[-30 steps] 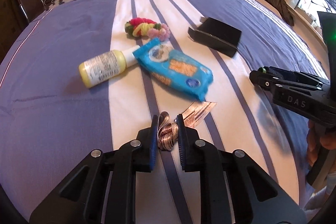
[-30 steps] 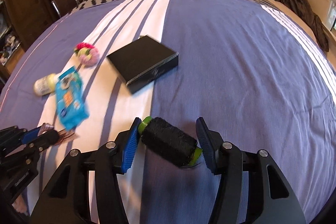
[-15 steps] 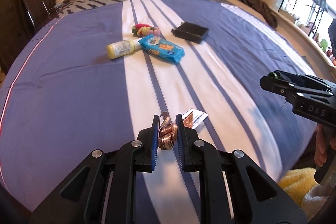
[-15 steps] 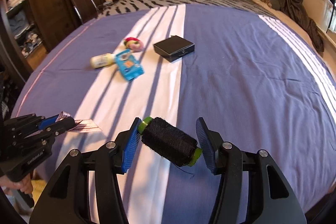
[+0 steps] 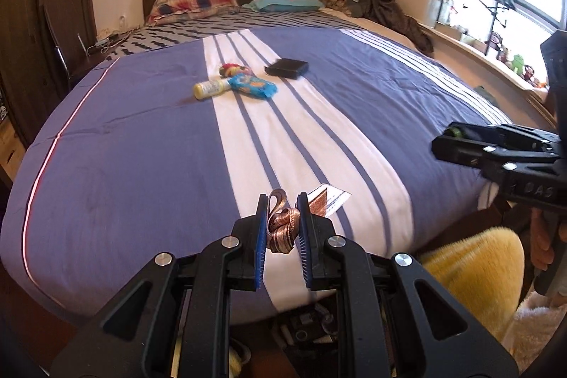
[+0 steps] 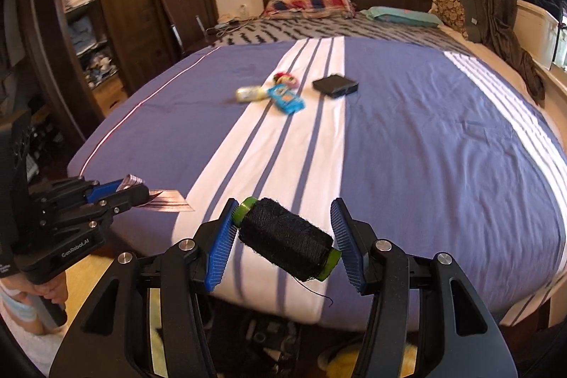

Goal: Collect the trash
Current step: 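Lower the spool and ribbon into the floor bin and open both tools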

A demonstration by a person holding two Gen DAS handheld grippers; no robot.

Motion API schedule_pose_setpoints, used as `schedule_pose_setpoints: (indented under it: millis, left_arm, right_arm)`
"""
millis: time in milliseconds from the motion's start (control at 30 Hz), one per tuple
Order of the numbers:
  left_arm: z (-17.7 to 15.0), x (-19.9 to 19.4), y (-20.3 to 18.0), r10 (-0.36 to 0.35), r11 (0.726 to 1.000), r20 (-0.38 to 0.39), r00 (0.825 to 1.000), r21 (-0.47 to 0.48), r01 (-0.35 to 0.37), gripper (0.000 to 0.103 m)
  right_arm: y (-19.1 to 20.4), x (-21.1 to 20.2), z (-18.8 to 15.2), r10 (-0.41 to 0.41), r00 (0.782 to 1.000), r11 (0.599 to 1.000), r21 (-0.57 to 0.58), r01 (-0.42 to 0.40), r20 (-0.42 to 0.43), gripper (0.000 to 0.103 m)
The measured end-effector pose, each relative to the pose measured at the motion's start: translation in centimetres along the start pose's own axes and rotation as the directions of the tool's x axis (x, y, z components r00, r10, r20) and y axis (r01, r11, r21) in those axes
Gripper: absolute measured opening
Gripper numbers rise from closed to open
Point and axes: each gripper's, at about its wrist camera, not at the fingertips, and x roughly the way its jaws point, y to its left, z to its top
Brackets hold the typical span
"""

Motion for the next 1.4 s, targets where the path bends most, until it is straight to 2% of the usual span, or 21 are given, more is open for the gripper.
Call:
schedule_pose_setpoints:
  millis: [167,433,633,700,900,1100,1300,1400]
  left_arm:
    - [-3.3,-0.7,-1.5,-0.028,0.999,-0.036,0.999,0.015,0.029,0.015]
    - [-9.5,1.8,-2.4,-0.077,0.997,-0.167,0.983,-0.028,0.073,0.015]
    - [-12.9,4.8,-3.1,-0.105,0.994,-0.274,0.956,-0.055,0.093,0.015]
    - [-13.9,6.2,-3.2,-0.113,0.993,-0.316,0.942,-0.060,0.099,0.015]
    - [-16.3,9.7,-3.1,-0.122,0.992,-0.407,0.905,-0.090,0.093,0.015]
    - [-17.6,12.0,-2.2,-0.144,0.986,-0.465,0.873,-0.139,0.089,0.016]
    - [-18.1,13.1,-1.5,-0.156,0.982,-0.494,0.856,-0.169,0.082,0.018]
    - [-18.4,13.0,-1.3,-0.153,0.982,-0.496,0.855,-0.174,0.074,0.033]
  right_arm:
    - [1.1,0.8,-4.3,0.035,0.997,0.999,0.033,-0.033,-0.066,0.055]
    - [1.6,1.5,-9.6,0.031,0.990,0.998,0.066,-0.022,-0.141,0.055]
    - [1.2,4.5,-12.9,0.038,0.968,0.995,0.104,-0.012,-0.249,0.055]
    - [1.4,5.6,-13.7,0.042,0.959,0.994,0.107,-0.013,-0.281,0.054]
    - [0.9,9.2,-16.1,0.065,0.920,0.988,0.155,-0.005,-0.386,0.055]
    - [0.4,11.6,-18.1,0.056,0.888,0.983,0.183,0.033,-0.457,0.055]
    - [0.9,12.9,-18.1,0.057,0.876,0.981,0.188,0.039,-0.478,0.056]
    - [1.0,13.1,-17.9,0.060,0.877,0.981,0.192,0.037,-0.477,0.059]
